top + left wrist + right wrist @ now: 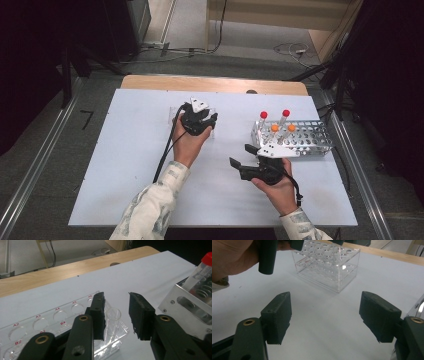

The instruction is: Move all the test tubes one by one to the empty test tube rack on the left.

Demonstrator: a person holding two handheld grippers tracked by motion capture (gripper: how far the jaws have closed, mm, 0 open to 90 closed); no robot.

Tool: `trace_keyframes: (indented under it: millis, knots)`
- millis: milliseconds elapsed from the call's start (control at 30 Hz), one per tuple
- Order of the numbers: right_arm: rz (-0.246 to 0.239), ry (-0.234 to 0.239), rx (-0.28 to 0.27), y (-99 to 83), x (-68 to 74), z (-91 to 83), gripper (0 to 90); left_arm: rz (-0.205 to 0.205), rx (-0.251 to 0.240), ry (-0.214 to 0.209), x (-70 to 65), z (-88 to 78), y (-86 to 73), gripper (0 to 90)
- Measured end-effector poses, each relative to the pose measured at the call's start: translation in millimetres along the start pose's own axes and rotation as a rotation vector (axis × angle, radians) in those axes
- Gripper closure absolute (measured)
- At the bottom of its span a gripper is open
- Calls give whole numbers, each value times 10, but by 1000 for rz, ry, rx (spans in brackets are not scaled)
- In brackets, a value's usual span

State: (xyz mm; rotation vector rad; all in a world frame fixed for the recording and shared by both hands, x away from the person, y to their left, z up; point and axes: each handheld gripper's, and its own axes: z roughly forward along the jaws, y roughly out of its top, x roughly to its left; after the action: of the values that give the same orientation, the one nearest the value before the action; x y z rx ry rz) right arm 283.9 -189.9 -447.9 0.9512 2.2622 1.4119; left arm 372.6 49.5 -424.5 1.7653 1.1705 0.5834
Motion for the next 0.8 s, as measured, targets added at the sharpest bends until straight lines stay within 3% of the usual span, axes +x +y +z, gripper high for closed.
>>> trace_keyframes:
  millis: [33, 67, 133, 233, 367, 500, 800]
  knots:
    - [-2, -3, -5, 1, -2, -12, 245, -8, -1, -6, 10, -16, 5, 589]
    - [-2, -3, -5, 1, -2, -12, 245, -16, -3, -14, 19, -37, 13, 589]
    - [-2, -13, -4, -3, -9, -35, 244, -33, -16, -22, 23, -85, 26, 447]
    - [-3, -19, -7, -10, -24, -58, 244, -39, -36, -40, 14, -172, 30, 384]
    - [2, -34, -20, -18, -60, -123, 244, -33, -24, -52, -3, -245, 14, 254]
    - [2, -63, -20, -52, -99, -205, 245, -51, -13, -79, -6, -295, -36, 187]
    - [27, -116, -23, -167, -230, -423, 242, -50, -28, -96, -47, -390, -138, 174]
